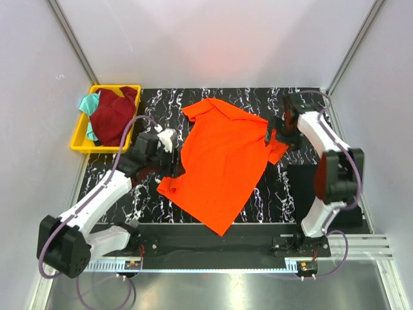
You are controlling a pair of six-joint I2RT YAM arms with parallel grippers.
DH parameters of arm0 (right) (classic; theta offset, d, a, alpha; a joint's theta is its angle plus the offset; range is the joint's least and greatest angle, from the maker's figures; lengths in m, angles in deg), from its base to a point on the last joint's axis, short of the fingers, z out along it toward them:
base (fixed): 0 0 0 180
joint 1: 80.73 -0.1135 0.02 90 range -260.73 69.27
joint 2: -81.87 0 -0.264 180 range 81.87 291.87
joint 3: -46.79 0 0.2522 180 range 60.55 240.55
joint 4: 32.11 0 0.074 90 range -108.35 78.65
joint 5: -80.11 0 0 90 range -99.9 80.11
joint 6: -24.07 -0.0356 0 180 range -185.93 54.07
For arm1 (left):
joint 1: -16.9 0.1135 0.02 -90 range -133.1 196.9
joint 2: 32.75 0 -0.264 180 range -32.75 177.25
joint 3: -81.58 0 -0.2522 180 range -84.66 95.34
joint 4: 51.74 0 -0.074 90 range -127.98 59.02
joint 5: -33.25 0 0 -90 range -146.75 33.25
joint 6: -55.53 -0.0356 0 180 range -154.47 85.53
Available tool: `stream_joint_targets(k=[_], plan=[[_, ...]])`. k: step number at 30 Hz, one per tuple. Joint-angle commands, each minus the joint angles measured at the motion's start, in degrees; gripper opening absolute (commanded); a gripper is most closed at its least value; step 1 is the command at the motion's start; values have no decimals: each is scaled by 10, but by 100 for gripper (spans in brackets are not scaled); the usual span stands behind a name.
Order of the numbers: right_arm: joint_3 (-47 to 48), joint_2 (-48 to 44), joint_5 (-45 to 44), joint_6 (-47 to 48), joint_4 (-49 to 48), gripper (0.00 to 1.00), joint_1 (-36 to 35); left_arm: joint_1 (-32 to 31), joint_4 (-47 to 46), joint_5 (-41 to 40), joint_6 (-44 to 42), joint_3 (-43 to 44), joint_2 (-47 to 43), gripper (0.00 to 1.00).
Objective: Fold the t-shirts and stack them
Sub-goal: Flatten the tshirt out
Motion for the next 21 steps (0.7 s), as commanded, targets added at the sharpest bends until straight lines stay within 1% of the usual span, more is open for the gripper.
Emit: stream_joint_targets(k=[1, 2, 3, 5, 6, 7, 8, 9, 11, 13, 14, 15, 16, 21], plan=[[-143, -151, 216, -65, -44, 100, -6, -7, 2, -71, 52, -40, -7, 51], [-171, -179, 236, -75, -55, 100, -7, -7, 2, -79, 65, -44, -3, 48], [-224, -248, 267, -88, -77, 100, -17, -9, 3, -95, 66, -47, 5, 45], [-266, -267, 287, -99, -97, 100, -42, -8, 3, -115, 67, -44, 15, 44], [-286, -297, 298, -116, -117, 100, -71, -7, 2, -129, 67, -42, 25, 45], [-321, -306, 307, -126, -129, 100, -95, -7, 0, -135, 67, -34, 34, 47], [-334, -313, 313, -136, -137, 99, -115, -7, 1, -137, 69, -31, 61, 47], [-347, -315, 310, -162, -155, 97, -164, -7, 0, -135, 70, -25, 75, 47], [-380, -319, 299, -194, -179, 93, -211, -7, 3, -128, 70, -12, 104, 47], [-406, -320, 293, -234, -219, 81, -268, -6, 6, -124, 78, -8, 127, 46], [-413, -320, 291, -247, -229, 77, -283, -6, 5, -121, 84, -8, 132, 46], [-419, -319, 291, -264, -237, 75, -295, -6, 6, -109, 87, -9, 137, 45], [-426, -317, 290, -271, -244, 75, -311, -6, 7, -102, 89, -11, 137, 45], [-440, -323, 288, -296, -248, 80, -347, -6, 17, -103, 96, -19, 137, 46]])
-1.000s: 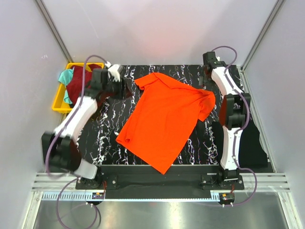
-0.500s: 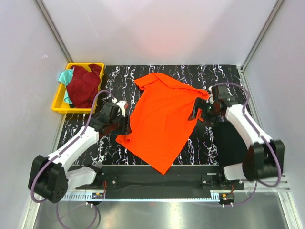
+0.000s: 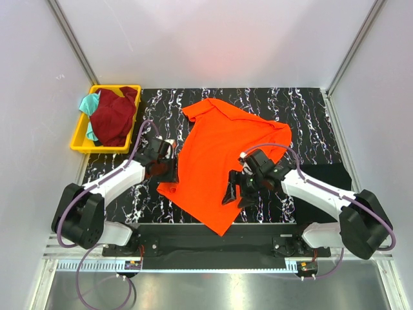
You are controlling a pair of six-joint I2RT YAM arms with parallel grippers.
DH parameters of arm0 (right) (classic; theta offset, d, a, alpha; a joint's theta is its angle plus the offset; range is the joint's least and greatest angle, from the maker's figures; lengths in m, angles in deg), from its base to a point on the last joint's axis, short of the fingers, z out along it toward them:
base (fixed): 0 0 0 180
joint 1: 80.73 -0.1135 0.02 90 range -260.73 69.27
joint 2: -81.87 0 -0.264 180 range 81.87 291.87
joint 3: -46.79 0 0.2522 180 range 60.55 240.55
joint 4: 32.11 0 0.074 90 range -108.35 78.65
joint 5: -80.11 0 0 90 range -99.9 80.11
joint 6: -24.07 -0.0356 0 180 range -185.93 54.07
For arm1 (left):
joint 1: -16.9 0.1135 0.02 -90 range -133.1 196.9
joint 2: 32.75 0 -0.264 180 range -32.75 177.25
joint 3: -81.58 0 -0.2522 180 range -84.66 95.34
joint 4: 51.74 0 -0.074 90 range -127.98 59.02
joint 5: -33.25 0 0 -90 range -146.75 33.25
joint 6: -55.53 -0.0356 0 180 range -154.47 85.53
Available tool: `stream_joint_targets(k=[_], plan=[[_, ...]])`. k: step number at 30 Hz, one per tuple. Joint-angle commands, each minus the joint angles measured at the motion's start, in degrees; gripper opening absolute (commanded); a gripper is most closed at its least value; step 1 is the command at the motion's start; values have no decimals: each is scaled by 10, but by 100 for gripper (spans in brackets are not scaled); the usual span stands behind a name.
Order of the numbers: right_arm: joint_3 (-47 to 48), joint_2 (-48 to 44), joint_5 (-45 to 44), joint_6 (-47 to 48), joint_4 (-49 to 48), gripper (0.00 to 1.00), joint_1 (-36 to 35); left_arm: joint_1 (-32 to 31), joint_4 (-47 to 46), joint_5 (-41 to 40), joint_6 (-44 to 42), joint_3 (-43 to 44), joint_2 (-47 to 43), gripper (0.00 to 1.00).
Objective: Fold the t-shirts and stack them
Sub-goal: Flatten the tshirt out
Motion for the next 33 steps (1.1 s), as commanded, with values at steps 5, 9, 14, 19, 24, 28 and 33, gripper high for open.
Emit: stream_joint_targets(k=[5, 9, 14, 19, 24, 28, 33], plan=[[-30, 7, 8, -52, -49, 77, -41, 0, -2, 3, 2, 14, 19, 45], [-67, 1, 6, -83, -77, 72, -73, 1, 2, 12, 0, -3, 8, 45], [-129, -17, 1, -139, -138, 71, -108, 1, 2, 13, -6, -22, -13, 48], [-171, 0, 0, -192, -231, 62, -134, 1, 2, 28, -11, -20, -14, 26], [-158, 59, -3, -206, -287, 59, -142, 1, 14, 29, -17, -5, -24, 6], [-151, 91, -10, -221, -296, 49, -146, 3, 34, 22, -24, 12, -41, 0], [-169, 83, -25, -237, -298, 27, -153, 27, 66, 11, -36, 28, -80, 0]])
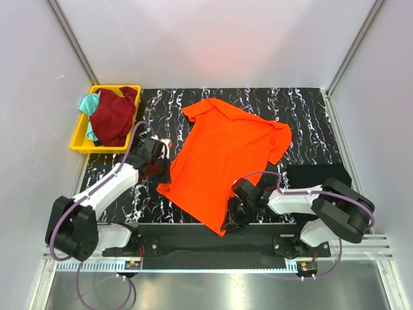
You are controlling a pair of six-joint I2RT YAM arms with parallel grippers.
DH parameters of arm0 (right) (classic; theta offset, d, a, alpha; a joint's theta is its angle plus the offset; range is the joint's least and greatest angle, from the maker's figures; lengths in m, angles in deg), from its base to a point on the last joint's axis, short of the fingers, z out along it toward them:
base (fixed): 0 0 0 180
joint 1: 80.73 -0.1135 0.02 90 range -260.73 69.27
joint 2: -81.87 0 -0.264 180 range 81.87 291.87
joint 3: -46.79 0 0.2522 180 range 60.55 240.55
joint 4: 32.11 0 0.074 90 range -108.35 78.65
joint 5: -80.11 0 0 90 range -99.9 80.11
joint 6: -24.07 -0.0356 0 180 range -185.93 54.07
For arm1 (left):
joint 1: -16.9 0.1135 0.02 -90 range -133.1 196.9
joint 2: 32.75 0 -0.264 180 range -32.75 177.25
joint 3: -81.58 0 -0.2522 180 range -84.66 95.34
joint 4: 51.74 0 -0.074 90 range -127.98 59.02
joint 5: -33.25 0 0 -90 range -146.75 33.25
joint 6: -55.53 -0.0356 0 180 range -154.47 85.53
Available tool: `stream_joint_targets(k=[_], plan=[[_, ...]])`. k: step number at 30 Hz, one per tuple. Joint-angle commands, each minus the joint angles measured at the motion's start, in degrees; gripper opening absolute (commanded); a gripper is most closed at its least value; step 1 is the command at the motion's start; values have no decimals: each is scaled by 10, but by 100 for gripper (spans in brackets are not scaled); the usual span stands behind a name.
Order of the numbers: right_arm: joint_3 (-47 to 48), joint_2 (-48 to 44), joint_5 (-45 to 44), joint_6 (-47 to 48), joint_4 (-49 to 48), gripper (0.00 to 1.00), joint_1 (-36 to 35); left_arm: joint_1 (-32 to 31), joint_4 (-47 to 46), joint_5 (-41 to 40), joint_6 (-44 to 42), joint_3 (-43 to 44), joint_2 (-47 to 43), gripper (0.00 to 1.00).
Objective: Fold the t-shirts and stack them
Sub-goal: Flatten the tshirt out
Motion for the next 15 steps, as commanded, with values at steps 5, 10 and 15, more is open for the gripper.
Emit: stream_joint_targets(k=[5, 10, 15], plan=[[-32, -76, -11, -32, -22, 19, -12, 105, 45, -20, -51, 36, -66, 0], [-26, -99, 44, -2, -15, 14, -30, 177, 49, -52, -66, 43, -59, 0], [9, -81, 68, 23, 2, 13, -69, 233, 48, -71, -62, 62, -21, 0]])
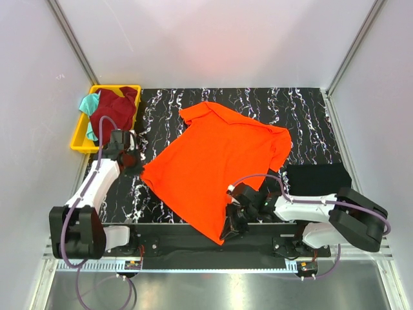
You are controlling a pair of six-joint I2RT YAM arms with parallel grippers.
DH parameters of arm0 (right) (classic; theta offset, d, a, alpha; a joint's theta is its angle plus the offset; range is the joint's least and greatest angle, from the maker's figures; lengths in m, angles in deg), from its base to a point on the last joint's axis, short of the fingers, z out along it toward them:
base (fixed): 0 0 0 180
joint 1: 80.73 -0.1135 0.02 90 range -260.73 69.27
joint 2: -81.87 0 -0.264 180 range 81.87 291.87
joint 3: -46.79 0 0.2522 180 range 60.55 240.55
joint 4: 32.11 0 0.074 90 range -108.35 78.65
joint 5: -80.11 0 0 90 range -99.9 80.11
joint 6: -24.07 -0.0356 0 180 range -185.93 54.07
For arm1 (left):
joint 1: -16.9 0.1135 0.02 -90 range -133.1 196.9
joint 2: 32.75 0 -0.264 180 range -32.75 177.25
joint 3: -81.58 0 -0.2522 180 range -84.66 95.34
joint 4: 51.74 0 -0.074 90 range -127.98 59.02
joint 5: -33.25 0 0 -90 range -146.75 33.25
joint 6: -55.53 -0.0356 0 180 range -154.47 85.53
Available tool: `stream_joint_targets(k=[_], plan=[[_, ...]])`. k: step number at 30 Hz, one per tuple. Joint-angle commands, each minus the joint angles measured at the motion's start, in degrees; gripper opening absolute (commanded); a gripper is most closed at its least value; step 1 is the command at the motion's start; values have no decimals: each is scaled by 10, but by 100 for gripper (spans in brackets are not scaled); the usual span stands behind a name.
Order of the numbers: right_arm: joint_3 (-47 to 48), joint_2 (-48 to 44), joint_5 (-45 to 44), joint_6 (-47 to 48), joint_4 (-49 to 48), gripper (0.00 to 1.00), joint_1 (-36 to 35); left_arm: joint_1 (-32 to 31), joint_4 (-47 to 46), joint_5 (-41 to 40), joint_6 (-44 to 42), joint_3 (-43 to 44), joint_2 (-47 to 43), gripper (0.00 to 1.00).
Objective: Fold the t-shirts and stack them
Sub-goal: Flatten the tshirt out
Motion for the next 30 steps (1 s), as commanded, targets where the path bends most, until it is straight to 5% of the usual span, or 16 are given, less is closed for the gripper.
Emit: stream_joint_targets(k=[1, 3, 7, 10, 13, 18, 23, 30], plan=[[45, 24, 38, 29, 6, 13, -30, 20, -1, -29, -10, 36, 20, 0], [89, 54, 54, 55, 7, 13, -50, 42, -1, -53, -16, 45, 31, 0], [214, 186, 103, 98, 6, 20, -82, 43, 5, -89, -38, 68, 33, 21], [326, 219, 116, 197, 115, 51, -87, 45, 8, -126, -30, 66, -36, 48], [320, 168, 90, 209, 129, 80, -66, 45, 12, -122, -22, 67, -95, 55], [242, 73, 19, 199, 200, 96, 37, 34, 48, -50, -1, 88, -127, 55], [285, 35, -135, 288, 330, 98, 188, -37, -3, 56, 55, 48, -119, 54], [433, 131, -329, 392, 369, 89, 359, -189, -76, 111, 117, 25, -25, 53]])
